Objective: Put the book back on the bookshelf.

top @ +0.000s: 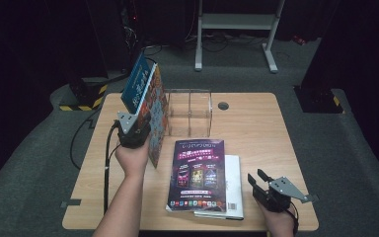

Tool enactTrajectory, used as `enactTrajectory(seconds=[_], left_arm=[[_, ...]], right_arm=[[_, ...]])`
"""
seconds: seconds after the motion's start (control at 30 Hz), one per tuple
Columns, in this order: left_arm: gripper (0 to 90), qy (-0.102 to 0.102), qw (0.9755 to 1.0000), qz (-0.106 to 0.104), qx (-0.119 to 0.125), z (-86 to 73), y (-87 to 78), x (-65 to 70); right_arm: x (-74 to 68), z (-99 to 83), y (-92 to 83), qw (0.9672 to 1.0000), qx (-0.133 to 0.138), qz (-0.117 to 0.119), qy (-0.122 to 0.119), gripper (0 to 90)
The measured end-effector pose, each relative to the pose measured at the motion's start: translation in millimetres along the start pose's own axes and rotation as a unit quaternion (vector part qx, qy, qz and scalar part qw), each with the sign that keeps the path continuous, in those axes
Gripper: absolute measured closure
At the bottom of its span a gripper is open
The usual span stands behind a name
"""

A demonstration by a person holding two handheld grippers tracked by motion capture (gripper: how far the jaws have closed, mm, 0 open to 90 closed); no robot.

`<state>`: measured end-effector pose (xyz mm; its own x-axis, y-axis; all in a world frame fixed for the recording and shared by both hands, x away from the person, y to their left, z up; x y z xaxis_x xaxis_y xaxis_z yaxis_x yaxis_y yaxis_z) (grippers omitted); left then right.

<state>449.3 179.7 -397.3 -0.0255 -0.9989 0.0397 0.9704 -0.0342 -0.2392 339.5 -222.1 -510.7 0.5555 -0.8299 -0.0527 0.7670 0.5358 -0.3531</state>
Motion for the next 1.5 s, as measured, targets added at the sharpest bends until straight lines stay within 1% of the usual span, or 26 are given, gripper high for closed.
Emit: enactTrajectory(seconds=[0.13,0.2,0.33,0.37,0.43,0.53,0.77,0.87,1.0,1.1,1.2,1.27,1.33,1.4,1.5], left_arm=[[74.3,-0.001,1.0,0.001,-0.009,-1.6,1.8,-1.4],[74.6,-0.001,0.9999,0.004,-0.01,-1.3,2.2,-2.4],[78.9,-0.005,0.9998,0.014,-0.011,-1.0,2.5,-3.5],[80.1,-0.006,0.9999,0.011,-0.01,-1.0,2.7,-3.6],[80.6,0.003,0.9999,0.014,-0.004,-1.2,2.8,-0.6],[81.0,-0.003,0.9997,0.022,0.001,-0.6,3.9,2.1],[81.3,0.004,0.9995,0.031,0.01,1.8,8.3,9.0],[81.3,0.001,0.9993,0.034,0.013,3.3,11.0,10.9],[81.4,-0.001,0.9993,0.035,0.017,4.2,14.7,12.3],[81.3,0.004,0.9992,0.035,0.019,3.6,15.5,13.3],[81.3,0.0,0.9992,0.035,0.02,2.5,15.5,12.9],[81.1,-0.001,0.9993,0.033,0.019,1.2,15.7,11.5],[80.9,-0.008,0.9993,0.031,0.017,0.1,15.8,9.2],[80.5,-0.01,0.9994,0.03,0.013,0.2,15.7,6.2],[80.3,-0.006,0.9997,0.024,0.008,0.3,15.1,3.2]], right_arm=[[-0.7,0.3,0.0,1.0,0.0,0.002,-0.002,56.0],[-1.3,0.4,0.0,1.0,-0.001,0.002,-0.003,56.0],[-1.6,0.4,0.5,1.0,0.0,0.003,-0.003,56.0],[-1.3,0.4,0.4,1.0,0.0,0.002,-0.004,56.0],[-1.2,0.5,0.1,1.0,0.001,0.002,-0.003,56.0],[-1.1,0.4,-0.2,1.0,0.001,0.002,-0.001,56.0],[-0.7,0.1,0.1,1.0,0.001,0.003,-0.001,56.1],[-0.2,0.1,-0.3,1.0,0.002,0.002,-0.001,56.1],[0.4,0.3,-0.9,1.0,0.002,0.001,-0.001,56.2],[1.0,0.2,-0.8,1.0,0.003,0.002,0.0,56.3],[0.7,0.4,-0.8,1.0,0.003,0.002,-0.001,56.3],[0.4,0.5,-1.1,1.0,0.003,0.002,-0.001,56.3],[0.3,0.6,-1.3,1.0,0.003,0.002,0.0,56.3],[0.2,0.6,-1.5,1.0,0.002,0.001,0.0,56.3],[-0.4,0.7,-1.1,1.0,0.001,0.002,-0.001,56.3]])
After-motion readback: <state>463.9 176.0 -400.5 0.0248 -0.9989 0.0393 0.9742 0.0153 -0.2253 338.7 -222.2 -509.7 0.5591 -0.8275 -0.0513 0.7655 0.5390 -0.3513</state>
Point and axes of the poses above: each handheld gripper's, and its own axes: y roughly forward along the jaws, z roughly out of its top, x roughly to its right, the point moved 4 cm from there along y, roughly forward along the jaws, and after that the axes turned 8 degrees about z, right-handed, at the moved point
